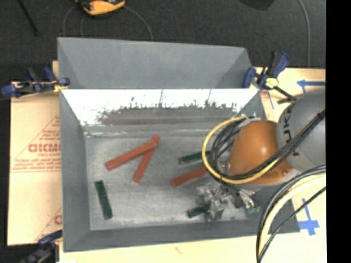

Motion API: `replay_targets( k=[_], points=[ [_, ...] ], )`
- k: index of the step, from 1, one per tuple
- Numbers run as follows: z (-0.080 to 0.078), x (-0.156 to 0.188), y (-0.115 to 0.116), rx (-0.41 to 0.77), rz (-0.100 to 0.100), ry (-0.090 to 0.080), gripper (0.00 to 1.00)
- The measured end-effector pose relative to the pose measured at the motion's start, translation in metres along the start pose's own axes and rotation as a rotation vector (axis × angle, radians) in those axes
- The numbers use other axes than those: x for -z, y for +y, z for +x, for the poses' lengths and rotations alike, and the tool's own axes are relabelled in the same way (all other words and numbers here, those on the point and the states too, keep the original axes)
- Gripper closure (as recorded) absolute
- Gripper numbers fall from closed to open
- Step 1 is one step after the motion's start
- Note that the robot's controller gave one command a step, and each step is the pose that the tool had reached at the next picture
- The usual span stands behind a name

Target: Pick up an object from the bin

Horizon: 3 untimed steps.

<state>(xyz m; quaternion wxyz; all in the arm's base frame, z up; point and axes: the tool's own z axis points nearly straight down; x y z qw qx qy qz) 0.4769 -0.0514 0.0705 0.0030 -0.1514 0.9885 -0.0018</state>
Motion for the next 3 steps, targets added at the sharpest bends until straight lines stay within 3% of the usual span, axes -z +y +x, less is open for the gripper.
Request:
replay_targets(
  k=[1, 2, 3],
  points=[
    [0.002, 0.003, -0.005, 0.109, 0.0, -0.001, 1.0],
    [0.002, 0.003, -0.005, 0.11, 0.001, -0.001, 1.0],
    [-0.024, 0.146, -0.012, 0.102, -0.002, 0.002, 1.0]
  ],
)
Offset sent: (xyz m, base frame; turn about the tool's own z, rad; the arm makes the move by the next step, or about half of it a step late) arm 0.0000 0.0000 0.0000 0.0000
